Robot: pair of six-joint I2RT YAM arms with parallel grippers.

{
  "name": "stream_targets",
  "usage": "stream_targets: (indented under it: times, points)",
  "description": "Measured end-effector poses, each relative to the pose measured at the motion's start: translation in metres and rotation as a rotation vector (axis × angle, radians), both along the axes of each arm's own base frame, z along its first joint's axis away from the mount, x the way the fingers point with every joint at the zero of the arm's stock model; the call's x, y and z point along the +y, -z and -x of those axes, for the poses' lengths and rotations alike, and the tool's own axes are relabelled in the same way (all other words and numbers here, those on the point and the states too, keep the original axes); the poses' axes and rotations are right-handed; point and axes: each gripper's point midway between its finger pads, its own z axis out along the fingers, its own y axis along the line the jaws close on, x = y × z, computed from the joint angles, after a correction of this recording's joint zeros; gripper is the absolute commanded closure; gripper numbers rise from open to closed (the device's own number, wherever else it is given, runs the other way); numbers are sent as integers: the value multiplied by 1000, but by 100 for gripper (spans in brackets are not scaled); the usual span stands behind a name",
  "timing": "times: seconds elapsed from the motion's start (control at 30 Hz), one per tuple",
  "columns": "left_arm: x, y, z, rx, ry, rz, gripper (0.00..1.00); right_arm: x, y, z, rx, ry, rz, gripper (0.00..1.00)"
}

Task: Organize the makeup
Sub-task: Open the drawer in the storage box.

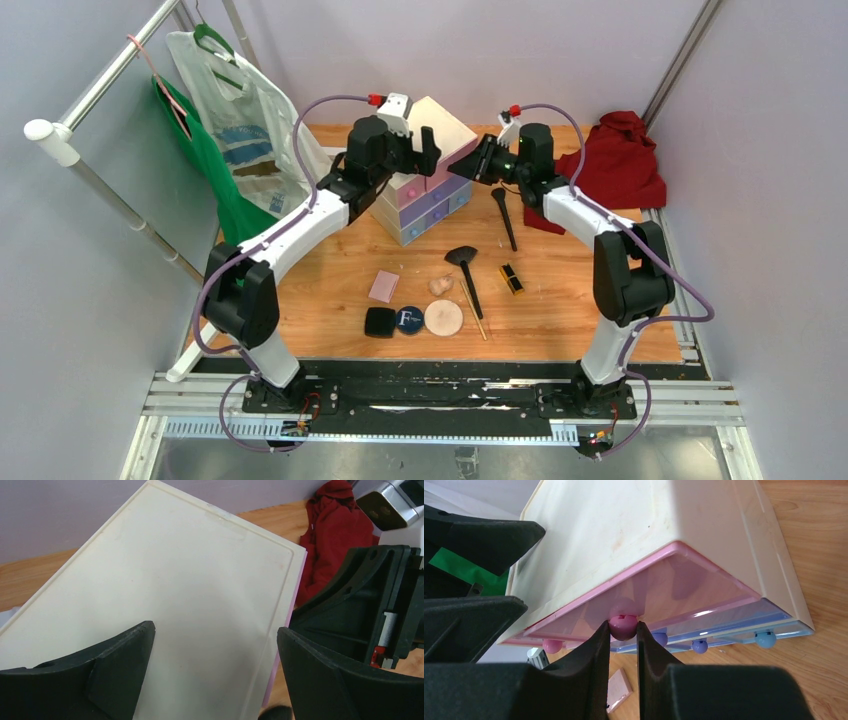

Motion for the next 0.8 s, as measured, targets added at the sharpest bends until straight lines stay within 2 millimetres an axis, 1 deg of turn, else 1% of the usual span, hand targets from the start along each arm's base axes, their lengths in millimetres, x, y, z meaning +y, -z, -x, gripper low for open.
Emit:
stream_targets:
  times: [0.23,0.53,0.8]
  points:
    - [-10,2,-15,-3,0,9,2,-7,-1,11,-18,13,-3,99]
    - [-22,1,-21,-11,11,35,2,-22,-1,23,-14,36,-1,99]
    - [-23,0,-36,-10,-24,30,2,-28,-1,25,-15,45,-2,99]
